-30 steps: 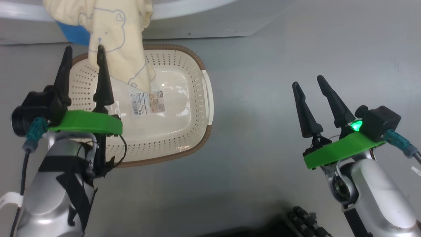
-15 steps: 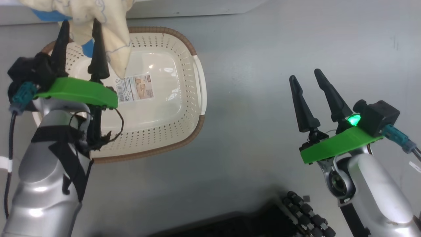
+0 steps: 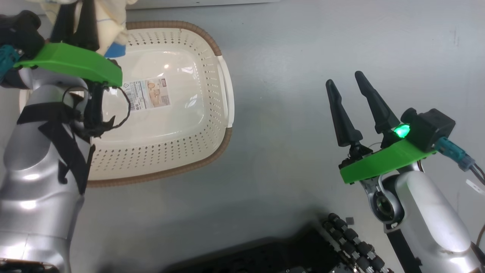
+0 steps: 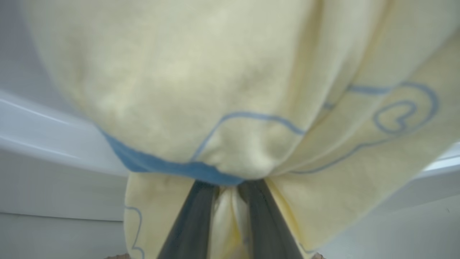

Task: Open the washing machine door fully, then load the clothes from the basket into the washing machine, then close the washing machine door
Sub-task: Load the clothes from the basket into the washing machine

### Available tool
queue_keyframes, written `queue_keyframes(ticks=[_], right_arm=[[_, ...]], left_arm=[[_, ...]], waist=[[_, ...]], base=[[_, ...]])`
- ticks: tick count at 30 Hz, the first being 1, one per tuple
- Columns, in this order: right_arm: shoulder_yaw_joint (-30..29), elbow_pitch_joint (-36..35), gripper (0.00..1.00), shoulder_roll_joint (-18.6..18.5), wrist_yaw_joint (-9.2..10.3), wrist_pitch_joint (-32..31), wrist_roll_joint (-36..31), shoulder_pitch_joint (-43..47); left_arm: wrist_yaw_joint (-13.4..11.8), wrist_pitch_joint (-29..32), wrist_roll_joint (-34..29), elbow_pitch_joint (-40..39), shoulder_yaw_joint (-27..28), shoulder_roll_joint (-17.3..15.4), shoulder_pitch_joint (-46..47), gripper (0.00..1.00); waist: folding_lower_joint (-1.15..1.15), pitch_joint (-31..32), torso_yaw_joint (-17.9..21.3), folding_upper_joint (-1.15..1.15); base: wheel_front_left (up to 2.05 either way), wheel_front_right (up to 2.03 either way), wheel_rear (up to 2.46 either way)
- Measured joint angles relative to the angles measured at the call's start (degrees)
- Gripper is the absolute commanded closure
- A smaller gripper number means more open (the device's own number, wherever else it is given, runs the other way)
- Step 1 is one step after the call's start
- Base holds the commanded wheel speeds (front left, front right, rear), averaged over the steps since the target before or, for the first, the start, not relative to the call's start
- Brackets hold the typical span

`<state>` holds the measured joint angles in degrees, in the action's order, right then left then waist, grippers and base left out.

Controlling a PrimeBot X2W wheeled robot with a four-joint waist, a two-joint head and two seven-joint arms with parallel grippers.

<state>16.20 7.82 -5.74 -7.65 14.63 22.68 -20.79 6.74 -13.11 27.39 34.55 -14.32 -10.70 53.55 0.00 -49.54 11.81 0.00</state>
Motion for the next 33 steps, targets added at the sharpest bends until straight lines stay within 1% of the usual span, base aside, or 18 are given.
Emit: queue_keyframes(ticks=[1,6,11,18,23,30,33], right_arm=[[0.1,0.0,0.00,0.0,0.00,0.0,0.0,-0.1],[0.1,0.3,0.00,0.1,0.00,0.0,0.0,-0.7],[-0.4,0.8,0.00,0.1,0.00,0.0,0.0,-0.7],[-0.7,1.0,0.00,-0.5,0.00,0.0,0.0,-0.3],[-0.6,1.9,0.00,-1.0,0.00,0.0,0.0,1.0],[0.5,2.4,0.00,-1.0,0.00,0.0,0.3,1.8],[0.9,2.6,0.00,-1.0,0.00,0.0,0.5,1.8]], left_arm=[[0.3,0.0,0.0,0.7,-0.5,0.1,0.5,1.00],[0.3,-0.6,-0.3,2.5,-2.0,0.6,1.2,1.00],[0.4,-0.6,-1.2,2.2,-3.1,1.3,0.9,1.00],[0.4,-1.1,-2.9,-4.2,-2.6,1.8,-5.1,1.00],[0.3,-1.1,-3.7,-7.3,-2.3,2.0,-7.5,1.00],[0.3,-1.0,-4.3,-7.8,-2.5,1.6,-8.0,1.00],[0.3,0.5,-4.3,-7.7,-2.7,1.2,-6.9,1.00]], waist=[[0.00,0.0,0.0,0.00],[0.00,0.5,-0.2,0.00],[0.00,2.3,-1.0,0.00],[-0.01,6.7,-2.8,0.00],[-0.01,9.4,-4.2,0.00],[-0.01,12.3,-4.5,0.00],[-0.01,12.8,-4.1,0.00]], base=[[0.00,0.00,0.00],[0.00,0.00,0.00],[0.00,0.00,0.00],[0.00,0.00,0.00],[0.00,0.00,0.00],[0.00,0.00,0.00],[0.00,0.00,0.00]])
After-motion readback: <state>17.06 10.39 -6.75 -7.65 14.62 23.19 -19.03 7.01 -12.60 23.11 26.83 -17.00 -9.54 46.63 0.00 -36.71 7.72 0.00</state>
